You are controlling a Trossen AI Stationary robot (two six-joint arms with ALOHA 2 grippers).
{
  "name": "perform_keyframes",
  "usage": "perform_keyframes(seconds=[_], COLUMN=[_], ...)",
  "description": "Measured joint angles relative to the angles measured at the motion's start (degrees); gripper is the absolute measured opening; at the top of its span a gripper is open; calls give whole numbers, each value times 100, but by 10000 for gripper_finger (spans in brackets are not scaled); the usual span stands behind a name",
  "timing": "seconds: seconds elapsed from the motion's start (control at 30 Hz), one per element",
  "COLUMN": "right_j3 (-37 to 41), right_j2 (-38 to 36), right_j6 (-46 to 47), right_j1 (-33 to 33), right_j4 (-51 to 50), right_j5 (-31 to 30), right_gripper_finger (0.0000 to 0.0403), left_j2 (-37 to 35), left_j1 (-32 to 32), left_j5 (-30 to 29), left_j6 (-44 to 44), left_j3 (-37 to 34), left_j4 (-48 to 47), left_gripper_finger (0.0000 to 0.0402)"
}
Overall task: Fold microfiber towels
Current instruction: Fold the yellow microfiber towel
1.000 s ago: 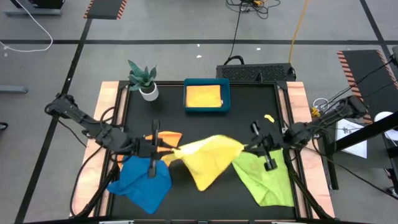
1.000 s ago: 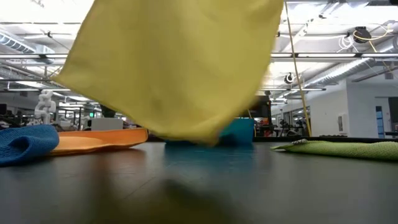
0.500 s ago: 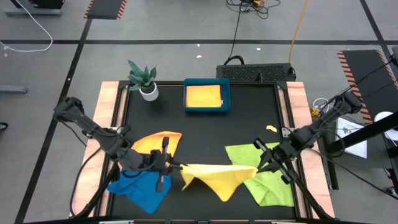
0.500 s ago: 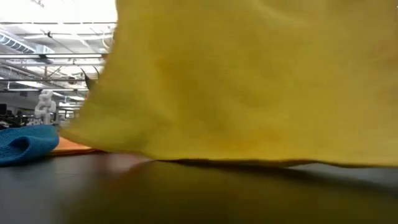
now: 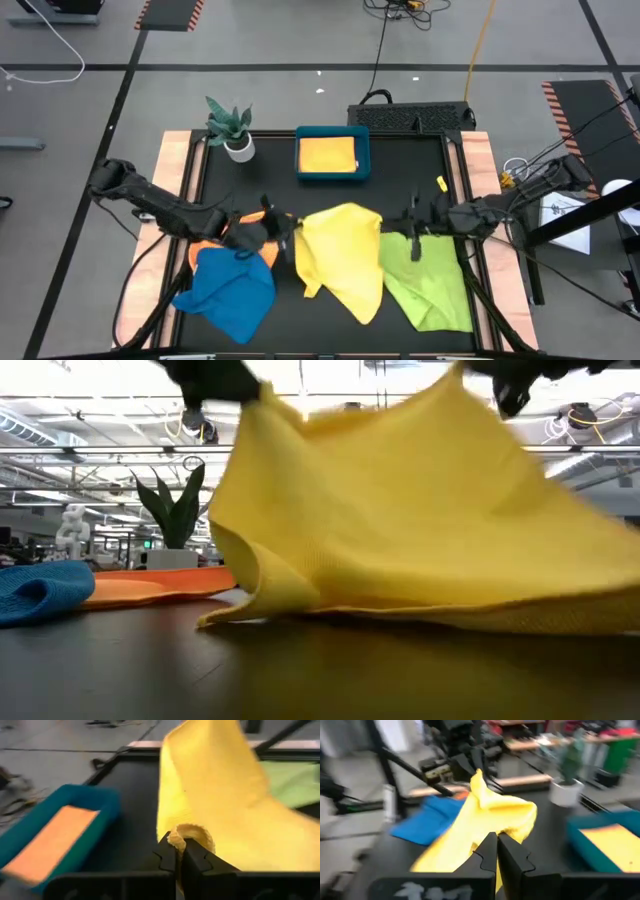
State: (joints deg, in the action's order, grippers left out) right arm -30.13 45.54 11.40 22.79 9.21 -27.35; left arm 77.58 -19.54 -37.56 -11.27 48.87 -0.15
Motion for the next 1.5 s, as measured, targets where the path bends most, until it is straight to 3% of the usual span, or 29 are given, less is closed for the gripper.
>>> perform_keyframes(seconds=[0.3, 0.5, 0.67, 0.8, 1.0, 1.1, 1.23, 1.33, 1.5], right_j3=[0, 0, 0, 2, 2, 4, 7, 7, 4], right_j2=[11, 157, 291, 251, 220, 230, 249, 249, 251], right_j6=[-223, -399, -486, -507, 43, 399, 710, 894, 811], right_j1=[-1256, -1909, -2096, -2093, -1893, -1609, -1086, -627, 51], right_j4=[-725, -812, -798, -518, 452, 907, 1650, 2205, 2900], right_j5=[-119, -117, -45, 1013, 3493, 4140, 4371, 4159, 3916], right_gripper_finger=[0, 0, 0, 0, 0, 0, 0, 0, 0], left_j2=[0, -2, -26, -135, -540, -657, -702, -692, -641], left_j1=[1535, 2252, 2335, 2013, 1191, 607, -231, -870, -1787], left_j5=[43, 1021, 1695, 1733, 2243, 2258, 2258, 2231, 1327], left_j6=[1187, 1827, 1805, 1757, 1166, 967, 947, 943, 939], left_j3=[-451, -450, -451, -440, -446, -443, -438, -444, -442], left_j4=[203, 170, 188, 433, 640, 917, 1732, 2414, 3024], left_gripper_finger=[21, 6, 20, 9, 14, 16, 5, 12, 8])
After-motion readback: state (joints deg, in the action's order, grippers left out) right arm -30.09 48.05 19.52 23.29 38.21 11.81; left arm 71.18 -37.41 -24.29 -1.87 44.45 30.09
